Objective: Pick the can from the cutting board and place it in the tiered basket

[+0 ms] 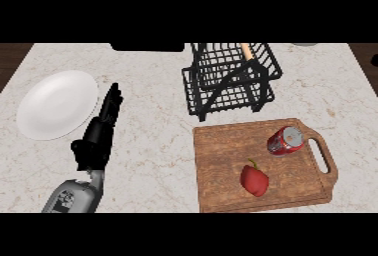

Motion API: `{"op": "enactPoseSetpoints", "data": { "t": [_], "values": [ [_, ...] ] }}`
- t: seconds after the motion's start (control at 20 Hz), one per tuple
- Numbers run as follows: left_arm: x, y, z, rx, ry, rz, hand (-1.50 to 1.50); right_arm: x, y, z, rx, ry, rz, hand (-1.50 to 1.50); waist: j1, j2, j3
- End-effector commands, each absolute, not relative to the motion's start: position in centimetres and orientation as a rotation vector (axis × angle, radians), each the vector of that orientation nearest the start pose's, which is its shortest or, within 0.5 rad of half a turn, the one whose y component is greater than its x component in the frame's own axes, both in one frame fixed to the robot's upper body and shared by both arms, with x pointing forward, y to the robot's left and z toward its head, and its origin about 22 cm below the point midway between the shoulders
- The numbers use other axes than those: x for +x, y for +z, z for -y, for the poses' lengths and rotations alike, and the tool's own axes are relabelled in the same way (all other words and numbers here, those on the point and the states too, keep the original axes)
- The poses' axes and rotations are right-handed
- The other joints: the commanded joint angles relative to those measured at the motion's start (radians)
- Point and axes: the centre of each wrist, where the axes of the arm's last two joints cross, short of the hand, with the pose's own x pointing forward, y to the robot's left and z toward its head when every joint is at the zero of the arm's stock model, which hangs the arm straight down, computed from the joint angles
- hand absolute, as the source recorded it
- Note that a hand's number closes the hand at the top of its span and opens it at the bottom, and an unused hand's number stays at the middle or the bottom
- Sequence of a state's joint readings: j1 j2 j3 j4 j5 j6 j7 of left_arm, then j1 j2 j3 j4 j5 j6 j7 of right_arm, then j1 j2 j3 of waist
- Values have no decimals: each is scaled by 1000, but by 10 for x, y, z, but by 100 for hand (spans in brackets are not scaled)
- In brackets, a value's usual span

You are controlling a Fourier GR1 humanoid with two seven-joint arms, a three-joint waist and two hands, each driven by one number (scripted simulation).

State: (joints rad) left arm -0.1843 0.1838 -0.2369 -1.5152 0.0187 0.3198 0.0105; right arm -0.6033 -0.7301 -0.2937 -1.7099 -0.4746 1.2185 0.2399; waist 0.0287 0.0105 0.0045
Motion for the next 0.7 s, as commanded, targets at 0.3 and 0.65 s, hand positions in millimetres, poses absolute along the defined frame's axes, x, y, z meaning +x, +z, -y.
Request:
{"op": "enactPoseSetpoints", "data": {
  "t": [0.3, 0.65],
  "values": [
    [274, 30, -204, 173, -124, 1689, 0, 269, 304, 322, 157, 1871, 1522, -150, 0, -1, -1],
    [278, 33, -197, 175, -126, 1675, 0, 260, 292, 313, 95, 1915, 1415, -150, -10, -1, 0]
  ]
}}
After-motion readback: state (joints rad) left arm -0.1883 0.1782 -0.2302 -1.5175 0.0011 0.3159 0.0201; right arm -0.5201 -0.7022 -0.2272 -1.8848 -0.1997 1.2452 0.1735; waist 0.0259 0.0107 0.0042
